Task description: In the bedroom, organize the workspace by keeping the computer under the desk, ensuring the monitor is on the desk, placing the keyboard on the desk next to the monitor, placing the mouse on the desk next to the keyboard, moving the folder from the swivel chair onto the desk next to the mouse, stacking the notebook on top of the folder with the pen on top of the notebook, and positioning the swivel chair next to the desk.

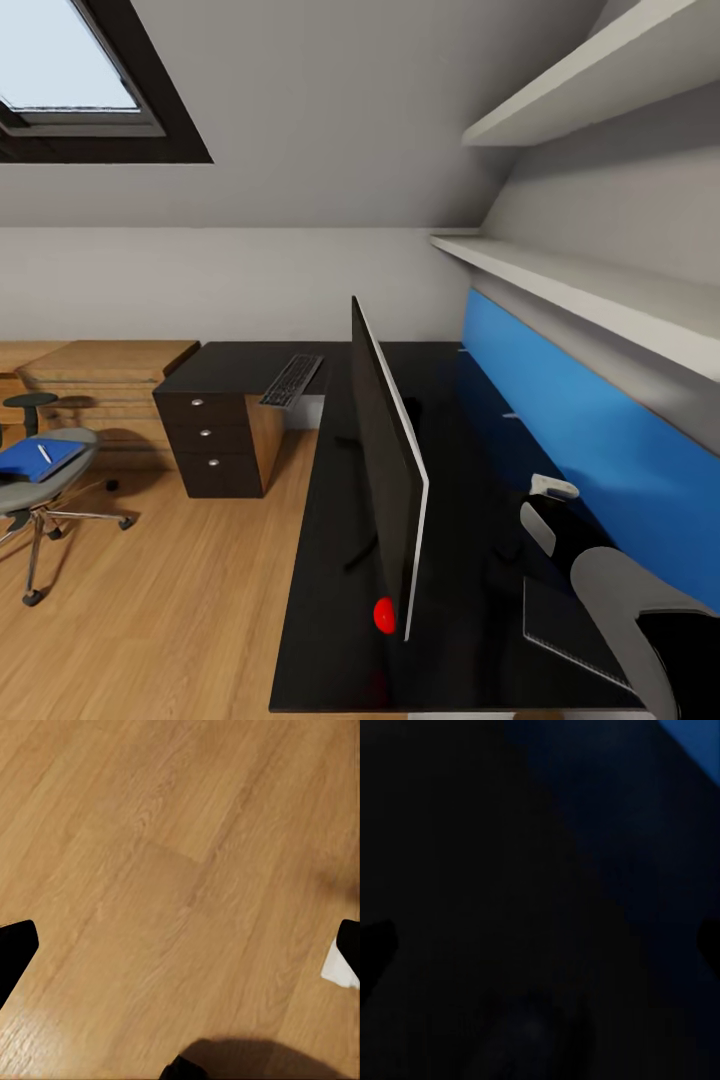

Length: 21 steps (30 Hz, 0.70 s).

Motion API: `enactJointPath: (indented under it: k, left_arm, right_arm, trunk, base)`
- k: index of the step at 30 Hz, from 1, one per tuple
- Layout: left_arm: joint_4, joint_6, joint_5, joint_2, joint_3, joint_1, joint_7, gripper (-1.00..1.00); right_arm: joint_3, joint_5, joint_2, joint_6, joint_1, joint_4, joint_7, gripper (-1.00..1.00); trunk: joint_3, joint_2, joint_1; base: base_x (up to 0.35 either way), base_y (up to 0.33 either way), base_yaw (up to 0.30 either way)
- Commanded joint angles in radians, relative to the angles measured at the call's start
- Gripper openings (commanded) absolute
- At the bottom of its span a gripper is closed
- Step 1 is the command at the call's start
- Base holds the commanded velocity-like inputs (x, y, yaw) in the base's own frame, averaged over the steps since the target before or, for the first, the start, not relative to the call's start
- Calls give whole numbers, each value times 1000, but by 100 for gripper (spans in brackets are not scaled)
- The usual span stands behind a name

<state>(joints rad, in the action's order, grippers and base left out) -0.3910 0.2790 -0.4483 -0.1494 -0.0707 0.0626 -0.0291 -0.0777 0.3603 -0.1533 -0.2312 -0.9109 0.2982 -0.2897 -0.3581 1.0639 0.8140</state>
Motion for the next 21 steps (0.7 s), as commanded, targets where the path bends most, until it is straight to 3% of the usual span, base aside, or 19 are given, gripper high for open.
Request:
enactJointPath:
  k: [1, 2, 3, 4, 5, 7, 10, 14, 21]
  left_arm:
    - [-91, -129, -30, -18, -7, 0, -3, 100]
    - [-139, -196, -42, -27, -13, 0, -3, 100]
    - [-235, -320, -66, -40, -31, 0, -2, 100]
    - [-472, -556, -107, -57, -116, 0, -3, 100]
    - [-545, -604, -113, -58, -148, 0, -3, 100]
    - [-573, -627, -118, -59, -166, 0, -1, 100]
    - [-527, -628, -121, -60, -180, 0, -2, 100]
    - [-479, -562, -119, -59, -183, 0, -2, 100]
    - [-447, -519, -117, -59, -184, 0, -1, 100]
  right_arm:
    - [-8, 6, -1, -7, 0, 2, -6, 100]
    - [-8, 6, -1, -7, 0, 2, -6, 100]
    - [-8, 6, -1, -8, 0, 3, -6, 100]
    - [-6, 7, -2, -7, 0, 5, -6, 100]
    - [-9, 7, -2, -6, 0, 5, -5, 100]
    - [-15, 8, -2, -6, 0, 5, -5, 100]
    - [-21, 8, -2, -6, 0, 4, -5, 100]
    - [-23, 8, -2, -8, 0, 4, -6, 100]
    - [-23, 9, -4, -9, 0, 4, -6, 100]
  trunk:
    - [-4, 8, 4]
    - [-8, 15, 8]
    - [-11, 22, 12]
    - [-14, 29, 15]
    - [-17, 36, 19]
    - [-23, 50, 27]
    - [-33, 71, 38]
    - [-45, 99, 54]
    - [-67, 148, 81]
  base:
    - [0, 0, 0]
    - [0, 0, 0]
    - [0, 0, 0]
    - [0, 0, 0]
    - [0, 0, 0]
    - [0, 0, 0]
    - [0, 0, 0]
    - [0, 0, 0]
    - [0, 0, 0]
